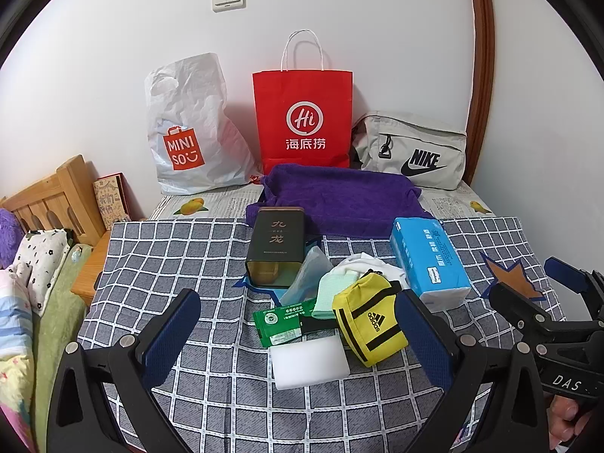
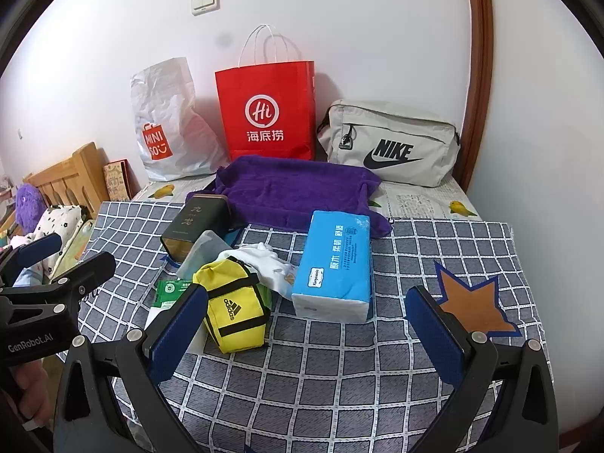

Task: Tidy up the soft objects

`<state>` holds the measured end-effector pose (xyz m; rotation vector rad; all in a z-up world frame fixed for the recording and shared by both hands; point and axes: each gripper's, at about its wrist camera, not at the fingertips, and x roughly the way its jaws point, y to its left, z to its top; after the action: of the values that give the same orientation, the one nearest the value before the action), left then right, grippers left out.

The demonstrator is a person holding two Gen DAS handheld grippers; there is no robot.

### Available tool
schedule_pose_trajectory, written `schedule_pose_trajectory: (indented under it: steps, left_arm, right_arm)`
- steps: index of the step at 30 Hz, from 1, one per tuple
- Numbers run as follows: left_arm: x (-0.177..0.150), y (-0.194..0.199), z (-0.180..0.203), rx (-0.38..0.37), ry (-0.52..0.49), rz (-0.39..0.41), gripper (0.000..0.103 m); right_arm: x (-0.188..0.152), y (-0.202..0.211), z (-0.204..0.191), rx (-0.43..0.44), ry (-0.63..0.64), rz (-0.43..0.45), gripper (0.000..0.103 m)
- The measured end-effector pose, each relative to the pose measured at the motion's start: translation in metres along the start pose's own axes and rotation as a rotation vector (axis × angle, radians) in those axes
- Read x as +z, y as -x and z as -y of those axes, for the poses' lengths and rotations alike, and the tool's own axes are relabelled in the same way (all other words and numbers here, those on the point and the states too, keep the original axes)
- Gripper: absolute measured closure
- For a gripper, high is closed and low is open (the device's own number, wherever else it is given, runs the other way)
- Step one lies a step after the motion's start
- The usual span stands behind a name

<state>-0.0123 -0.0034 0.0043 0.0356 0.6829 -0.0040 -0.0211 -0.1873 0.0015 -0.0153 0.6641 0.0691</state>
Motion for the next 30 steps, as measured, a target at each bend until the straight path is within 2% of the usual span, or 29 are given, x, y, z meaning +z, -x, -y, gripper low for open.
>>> schedule_pose_trajectory:
  steps: [15, 30]
  left_arm:
    - [-0.005, -0.019, -0.014, -0.001, 0.041, -0.053, 0.0]
    - [-0.053, -0.09, -0.009, -0.02, 0.057, -0.242, 0.0]
  right_arm:
    - [-0.003, -0.006, -0.002, 0.037, -0.02, -0.03, 0.0]
    - [-0.021, -0.044, 0.005, 0.041, -0.032, -0.115, 0.0]
